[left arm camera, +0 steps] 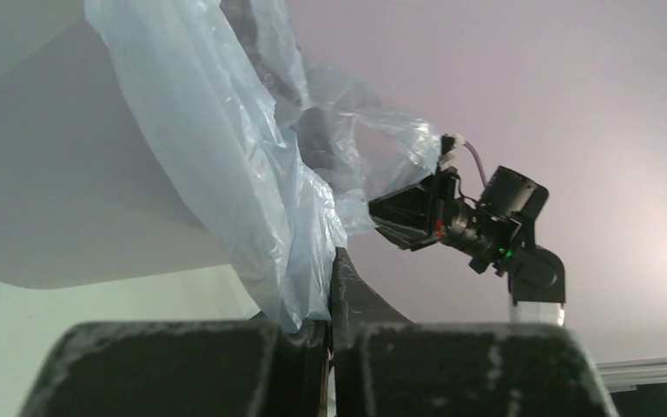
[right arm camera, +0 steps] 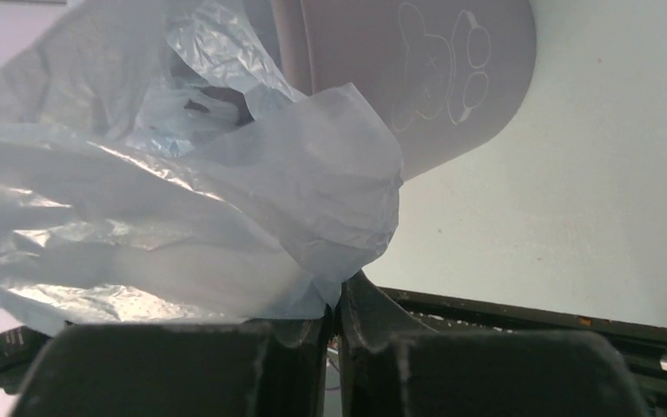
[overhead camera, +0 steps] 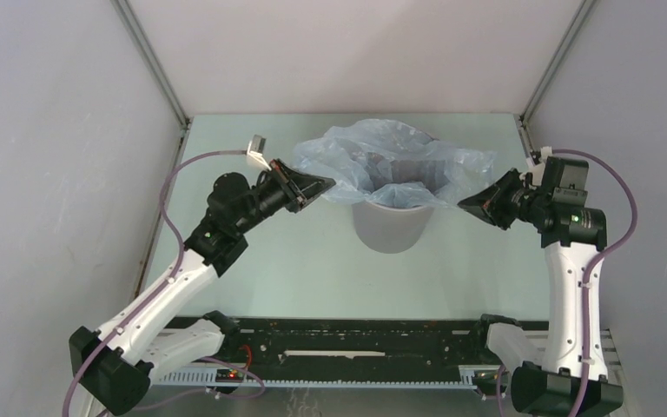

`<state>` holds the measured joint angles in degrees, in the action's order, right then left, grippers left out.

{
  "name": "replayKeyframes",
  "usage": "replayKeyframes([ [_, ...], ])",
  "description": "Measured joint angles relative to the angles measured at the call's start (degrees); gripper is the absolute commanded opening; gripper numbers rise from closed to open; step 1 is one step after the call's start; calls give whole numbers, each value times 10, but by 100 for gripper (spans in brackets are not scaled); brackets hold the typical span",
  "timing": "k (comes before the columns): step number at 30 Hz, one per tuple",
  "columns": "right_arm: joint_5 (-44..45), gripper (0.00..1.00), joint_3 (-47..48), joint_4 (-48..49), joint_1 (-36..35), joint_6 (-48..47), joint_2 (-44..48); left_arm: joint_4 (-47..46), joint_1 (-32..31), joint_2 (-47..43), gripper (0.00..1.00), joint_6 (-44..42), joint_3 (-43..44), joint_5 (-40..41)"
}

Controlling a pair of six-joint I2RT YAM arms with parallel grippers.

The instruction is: Put the trash bags into the trash bin

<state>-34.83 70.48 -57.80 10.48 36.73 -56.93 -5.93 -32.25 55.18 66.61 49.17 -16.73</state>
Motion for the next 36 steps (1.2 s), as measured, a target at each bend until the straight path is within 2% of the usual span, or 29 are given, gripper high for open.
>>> replayKeyframes([
  [2,-3,23,-9,-3,5,-1,12,4,0,0,31,-11,-5,-1],
  [4,-9,39,-11,-7,7,1,18,39,0,-2,61,-15,-3,3],
  [5,-14,46,-11,-9,7,8,19,66,0,-3,69,-17,1,9],
  [6,-18,53,-11,-11,7,19,19,130,2,0,76,-5,18,18],
  [8,-16,65,-11,-17,2,54,18,229,4,13,83,10,58,34],
  [10,-5,73,-12,-24,-15,98,19,315,5,31,84,40,112,52],
  [15,28,77,-12,-38,-68,217,29,416,3,45,89,158,170,55],
  [17,36,75,-12,-39,-83,257,32,454,-6,50,92,213,171,46],
  [18,44,72,-12,-39,-94,280,33,468,-11,53,97,231,171,44],
  [19,52,70,-12,-40,-104,298,34,483,-18,57,97,253,171,43],
  [26,94,58,-12,-41,-147,392,23,516,-44,77,88,365,191,48],
  [28,103,46,-12,-41,-151,412,21,513,-47,87,84,388,201,57],
  [31,110,38,-12,-42,-155,434,19,509,-50,97,79,414,206,74],
  [33,115,33,-12,-44,-158,442,19,506,-51,101,70,424,206,79],
  [36,122,11,-12,-49,-158,444,20,497,-53,109,66,440,206,83],
])
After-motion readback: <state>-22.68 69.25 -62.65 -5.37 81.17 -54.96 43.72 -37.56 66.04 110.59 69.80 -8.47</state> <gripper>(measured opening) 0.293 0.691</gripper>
